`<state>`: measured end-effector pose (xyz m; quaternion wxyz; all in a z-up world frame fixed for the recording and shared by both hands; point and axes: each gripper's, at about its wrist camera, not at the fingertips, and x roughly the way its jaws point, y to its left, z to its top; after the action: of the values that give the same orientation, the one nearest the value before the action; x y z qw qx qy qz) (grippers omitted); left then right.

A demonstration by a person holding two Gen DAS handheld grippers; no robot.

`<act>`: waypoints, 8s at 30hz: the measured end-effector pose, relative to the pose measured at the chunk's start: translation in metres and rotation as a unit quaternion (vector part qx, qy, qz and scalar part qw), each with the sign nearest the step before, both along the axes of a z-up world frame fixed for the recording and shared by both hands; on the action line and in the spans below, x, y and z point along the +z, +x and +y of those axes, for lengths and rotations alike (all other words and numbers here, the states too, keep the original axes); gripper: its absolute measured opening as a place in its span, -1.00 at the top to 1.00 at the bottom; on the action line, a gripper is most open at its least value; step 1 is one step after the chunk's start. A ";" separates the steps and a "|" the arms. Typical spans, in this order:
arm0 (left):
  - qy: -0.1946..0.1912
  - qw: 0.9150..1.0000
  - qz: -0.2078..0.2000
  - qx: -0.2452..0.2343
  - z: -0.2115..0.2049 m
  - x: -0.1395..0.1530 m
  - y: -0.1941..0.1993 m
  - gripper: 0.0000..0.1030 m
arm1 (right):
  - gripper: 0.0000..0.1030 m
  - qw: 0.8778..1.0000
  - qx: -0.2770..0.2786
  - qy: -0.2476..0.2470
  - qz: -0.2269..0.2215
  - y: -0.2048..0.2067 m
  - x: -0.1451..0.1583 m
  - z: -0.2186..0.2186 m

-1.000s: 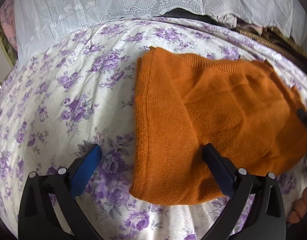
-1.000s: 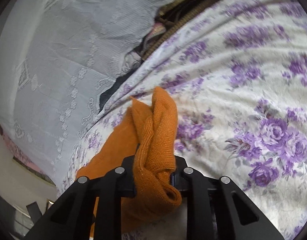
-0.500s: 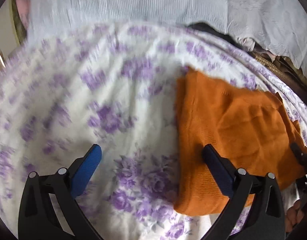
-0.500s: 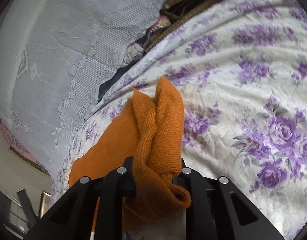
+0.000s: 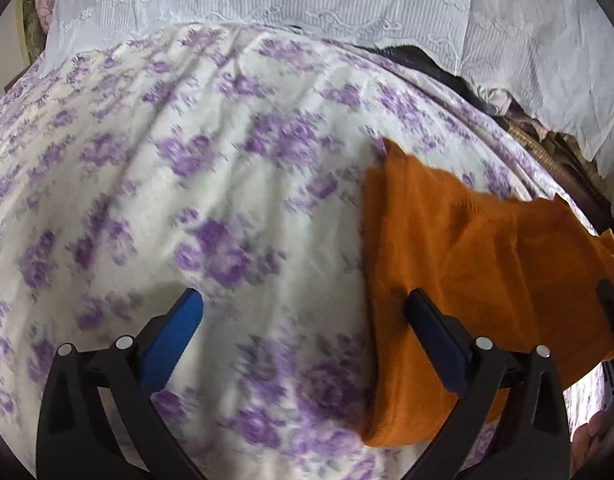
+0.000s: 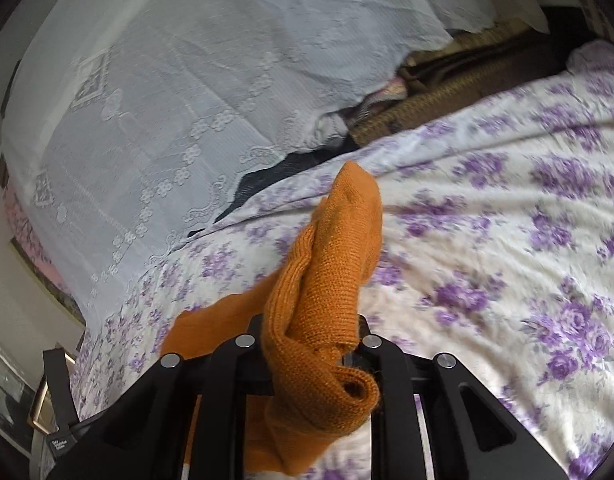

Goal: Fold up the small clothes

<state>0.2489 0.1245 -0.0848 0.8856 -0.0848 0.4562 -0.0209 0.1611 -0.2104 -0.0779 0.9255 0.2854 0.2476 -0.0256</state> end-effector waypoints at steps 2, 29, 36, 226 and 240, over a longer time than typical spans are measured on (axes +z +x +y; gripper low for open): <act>0.019 1.000 -0.011 0.009 0.005 0.005 0.000 -0.92 | 0.63 1.000 0.008 -0.009 -0.003 0.001 0.007 0.011; 0.103 0.993 -0.023 -0.055 -0.038 0.014 0.060 -0.92 | 0.62 0.988 0.143 -0.050 0.006 0.003 0.022 0.133; 0.028 0.999 -0.028 -0.019 0.006 0.021 0.072 -0.91 | 0.63 0.971 0.189 -0.144 0.006 0.004 0.031 0.192; -0.081 0.977 -0.009 -0.199 -0.051 -0.014 -0.011 -0.70 | 0.04 0.962 0.237 0.116 0.067 0.053 -0.057 0.050; -0.084 0.969 -0.031 -0.229 -0.058 -0.005 -0.026 0.21 | 0.23 0.967 0.242 0.071 0.039 0.045 -0.046 0.062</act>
<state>0.2228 0.0661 -0.0898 0.8606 -0.0518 0.4321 -0.2644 0.2059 -0.1481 -0.1243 0.8712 0.2804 0.3464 0.2059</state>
